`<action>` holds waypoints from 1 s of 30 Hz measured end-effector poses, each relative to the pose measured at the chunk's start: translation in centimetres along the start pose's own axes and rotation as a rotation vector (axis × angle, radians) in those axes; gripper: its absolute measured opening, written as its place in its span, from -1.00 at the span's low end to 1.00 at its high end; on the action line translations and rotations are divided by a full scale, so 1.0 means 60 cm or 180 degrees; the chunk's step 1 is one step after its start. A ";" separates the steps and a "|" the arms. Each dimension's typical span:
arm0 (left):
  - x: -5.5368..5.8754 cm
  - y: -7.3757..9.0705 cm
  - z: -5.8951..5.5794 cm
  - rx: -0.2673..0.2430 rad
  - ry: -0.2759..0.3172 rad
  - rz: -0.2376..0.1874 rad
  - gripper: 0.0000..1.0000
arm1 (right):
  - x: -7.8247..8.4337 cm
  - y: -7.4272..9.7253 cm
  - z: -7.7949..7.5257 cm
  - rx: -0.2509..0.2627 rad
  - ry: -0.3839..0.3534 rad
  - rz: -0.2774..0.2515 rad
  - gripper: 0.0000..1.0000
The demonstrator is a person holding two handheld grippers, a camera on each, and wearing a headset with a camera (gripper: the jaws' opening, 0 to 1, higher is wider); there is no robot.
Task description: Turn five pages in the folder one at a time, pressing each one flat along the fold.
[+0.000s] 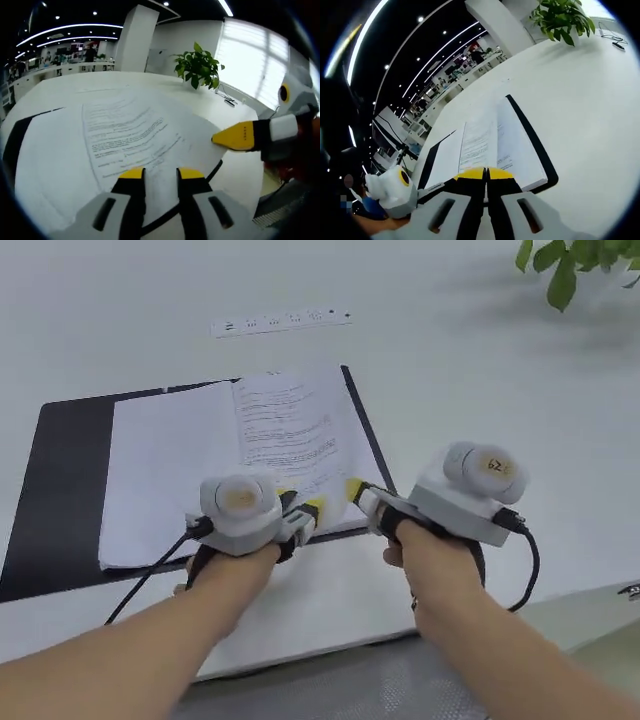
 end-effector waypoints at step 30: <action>-0.036 0.271 0.132 -0.0734 -0.0171 -0.0645 -0.28 | -0.015 -0.032 0.242 -0.1042 0.0270 -0.0081 -1.00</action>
Point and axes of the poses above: the centre of the closed fingertips' face, and the gripper's own axes: y roughly backward along the fingers, z roughly to its left, x roughly out of its underside, the point moved 9 cm from there along y, roughly backward along the fingers, and after that the axes turned 8 degrees about y, right-handed, at the moved point
